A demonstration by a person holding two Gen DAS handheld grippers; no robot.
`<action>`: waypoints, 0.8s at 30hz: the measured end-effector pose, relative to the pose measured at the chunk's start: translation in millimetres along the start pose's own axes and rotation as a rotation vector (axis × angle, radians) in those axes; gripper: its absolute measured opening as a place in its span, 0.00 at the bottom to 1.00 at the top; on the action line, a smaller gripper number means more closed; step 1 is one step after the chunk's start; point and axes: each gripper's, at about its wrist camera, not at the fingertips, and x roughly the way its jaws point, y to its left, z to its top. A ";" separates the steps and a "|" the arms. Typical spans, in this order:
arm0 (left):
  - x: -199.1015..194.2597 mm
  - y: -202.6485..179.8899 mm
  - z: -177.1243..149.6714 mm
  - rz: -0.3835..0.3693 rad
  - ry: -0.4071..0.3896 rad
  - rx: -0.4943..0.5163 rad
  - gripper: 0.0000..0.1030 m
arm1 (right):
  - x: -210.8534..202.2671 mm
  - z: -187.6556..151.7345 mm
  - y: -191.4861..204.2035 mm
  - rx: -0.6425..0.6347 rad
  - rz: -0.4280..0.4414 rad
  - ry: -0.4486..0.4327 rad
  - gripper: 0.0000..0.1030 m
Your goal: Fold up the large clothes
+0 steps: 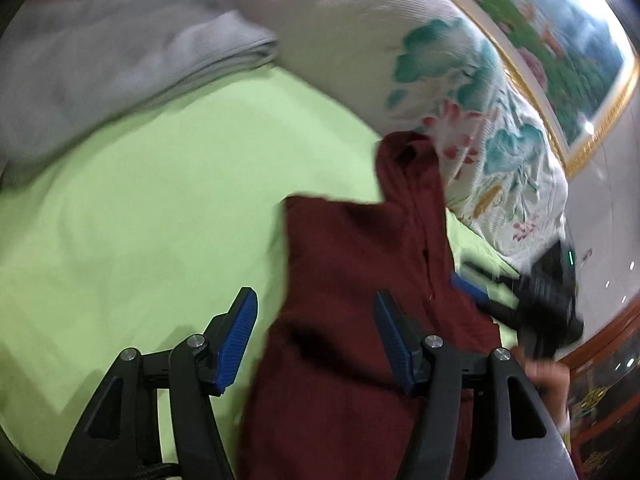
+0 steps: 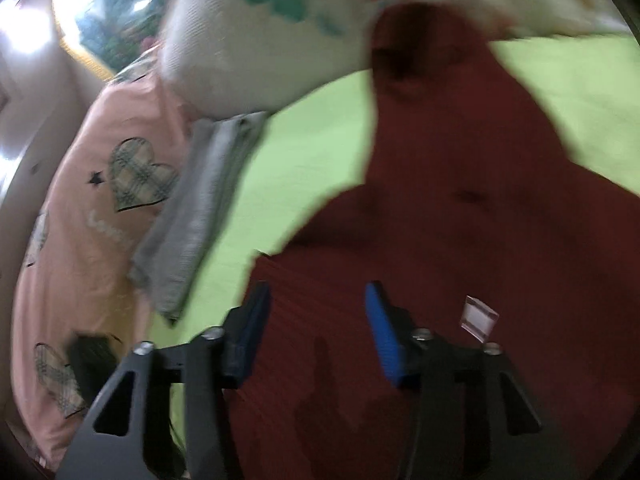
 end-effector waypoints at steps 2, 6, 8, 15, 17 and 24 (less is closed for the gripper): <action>12.5 -18.7 6.2 -0.030 0.026 0.045 0.59 | -25.7 -19.9 -20.7 0.029 -0.068 -0.038 0.37; 45.4 -48.1 -2.3 -0.079 0.121 0.142 0.58 | -74.6 -59.7 -61.3 0.106 -0.186 -0.087 0.33; 62.0 -45.1 -6.8 0.025 0.155 0.169 0.58 | -94.0 -71.3 -78.9 0.126 -0.269 -0.096 0.33; 64.2 -3.6 -13.8 0.048 0.194 0.086 0.44 | -137.6 -78.6 -119.6 0.165 -0.466 -0.110 0.10; 59.4 -8.3 -14.7 0.068 0.190 0.101 0.47 | -142.7 -73.9 -112.3 0.147 -0.440 -0.152 0.10; 51.3 -41.9 -0.7 0.038 0.189 0.138 0.58 | -119.8 -36.1 -91.2 0.092 -0.351 -0.142 0.34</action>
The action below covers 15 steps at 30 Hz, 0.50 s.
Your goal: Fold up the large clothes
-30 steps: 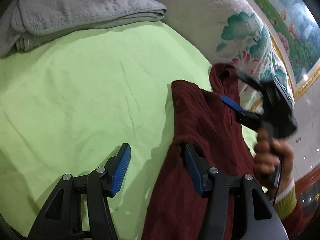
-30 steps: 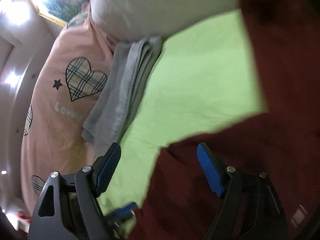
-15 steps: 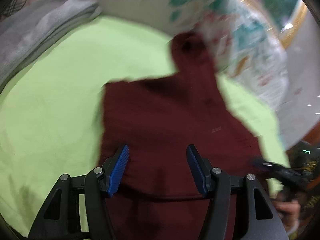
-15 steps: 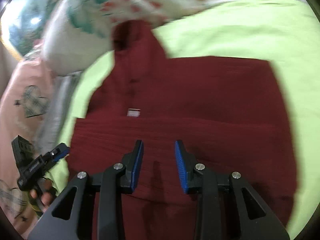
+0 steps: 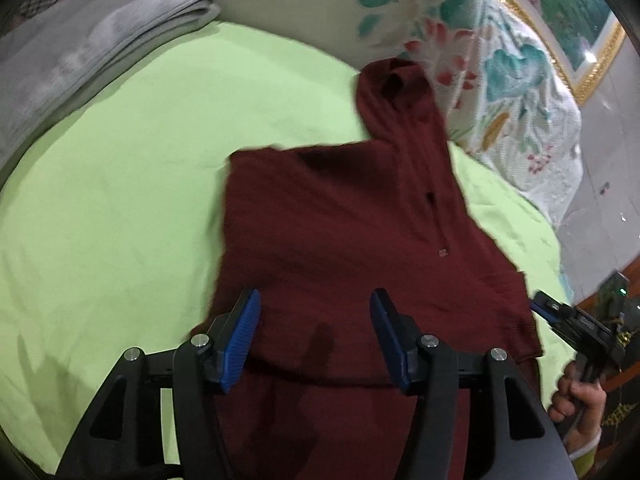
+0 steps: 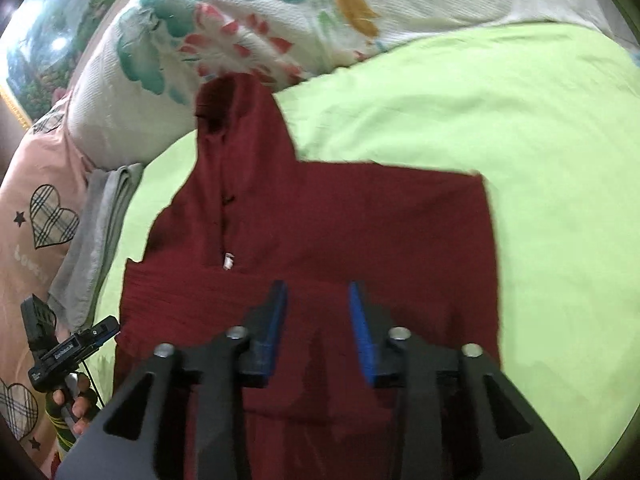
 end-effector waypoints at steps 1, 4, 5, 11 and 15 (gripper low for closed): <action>0.7 -5.0 6.3 -0.006 -0.005 0.004 0.60 | 3.1 5.2 3.9 -0.014 0.008 -0.001 0.34; 12.9 -16.3 30.9 -0.024 -0.002 -0.004 0.61 | 22.8 32.2 15.0 -0.032 0.042 0.007 0.34; 18.4 -18.9 40.9 -0.025 -0.002 -0.006 0.61 | 27.3 39.4 16.4 -0.038 0.052 0.009 0.34; 75.6 -42.8 124.8 0.010 0.010 0.033 0.61 | 83.4 109.5 41.0 -0.095 0.089 0.029 0.35; 125.4 -54.9 178.1 0.027 0.038 0.048 0.61 | 120.2 152.0 56.1 -0.147 0.120 0.020 0.43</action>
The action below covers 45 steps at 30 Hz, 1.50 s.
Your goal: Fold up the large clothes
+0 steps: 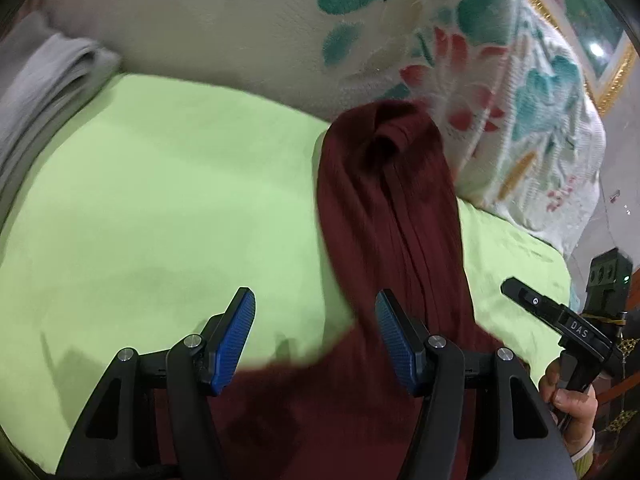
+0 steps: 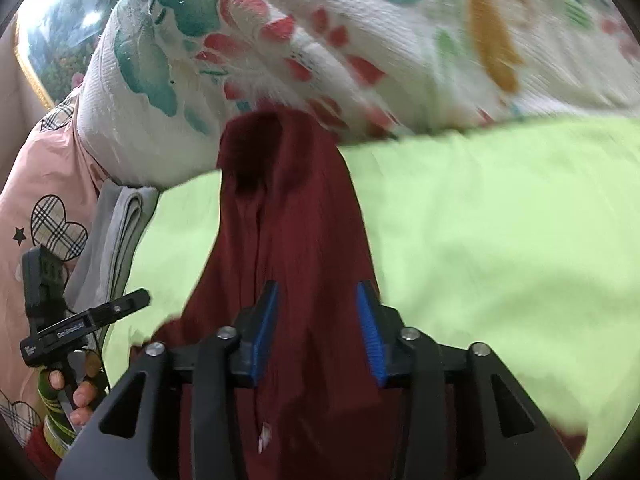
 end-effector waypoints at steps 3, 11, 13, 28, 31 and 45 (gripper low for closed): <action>30.3 -5.3 26.8 0.020 0.013 0.018 0.61 | 26.9 28.6 1.1 -0.028 -0.003 -0.009 0.45; 102.6 -9.1 83.1 0.073 0.033 0.030 0.60 | 83.0 70.8 -7.3 -0.061 -0.006 -0.003 0.48; 109.0 -12.0 91.8 0.072 0.014 0.049 0.46 | 90.6 76.8 -10.7 -0.053 -0.005 -0.004 0.44; -13.6 -28.4 46.1 -0.125 -0.149 0.203 0.03 | -39.8 34.5 -7.2 -0.017 0.063 -0.121 0.03; -52.7 -34.2 5.2 -0.180 -0.161 0.223 0.02 | -83.6 -0.8 -1.1 -0.025 0.072 -0.107 0.03; -108.8 -28.2 -203.0 -0.213 -0.057 0.219 0.02 | -145.7 -182.0 -11.1 0.073 0.026 0.004 0.03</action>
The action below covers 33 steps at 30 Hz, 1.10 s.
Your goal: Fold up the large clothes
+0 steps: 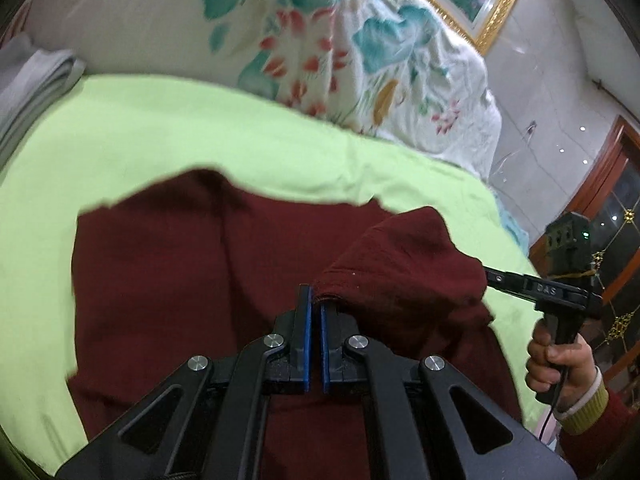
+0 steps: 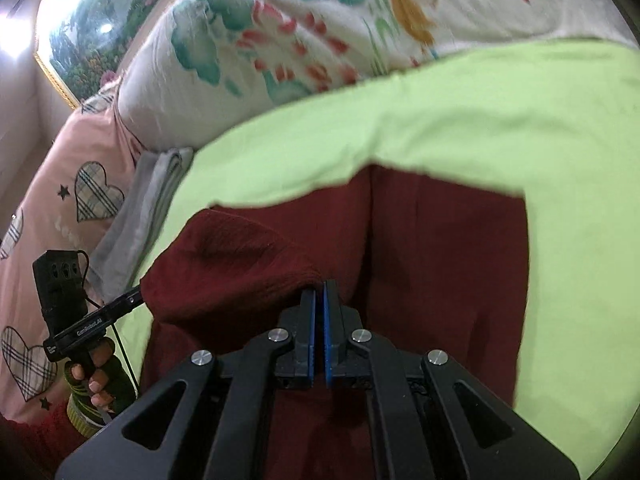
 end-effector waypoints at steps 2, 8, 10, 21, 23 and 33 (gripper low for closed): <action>-0.1 7.7 -15.5 0.001 0.017 -0.022 0.02 | 3.9 -15.3 1.2 0.000 -0.016 0.004 0.03; -5.9 22.1 -42.9 0.007 0.045 -0.076 0.03 | 3.0 -35.4 5.5 0.007 -0.014 0.008 0.05; -9.9 27.8 -48.3 0.000 0.055 -0.103 0.05 | 2.4 -41.1 3.7 0.018 -0.020 0.028 0.06; -19.1 51.3 -45.1 -0.171 0.103 -0.300 0.52 | -22.5 -53.9 -16.2 0.166 0.067 0.009 0.35; -8.0 47.1 -41.1 -0.194 0.135 -0.308 0.53 | -19.7 -47.1 -18.9 0.188 0.076 -0.010 0.37; 36.7 33.6 -37.1 -0.269 0.217 -0.334 0.20 | 25.6 -42.2 -29.1 0.302 0.123 0.075 0.33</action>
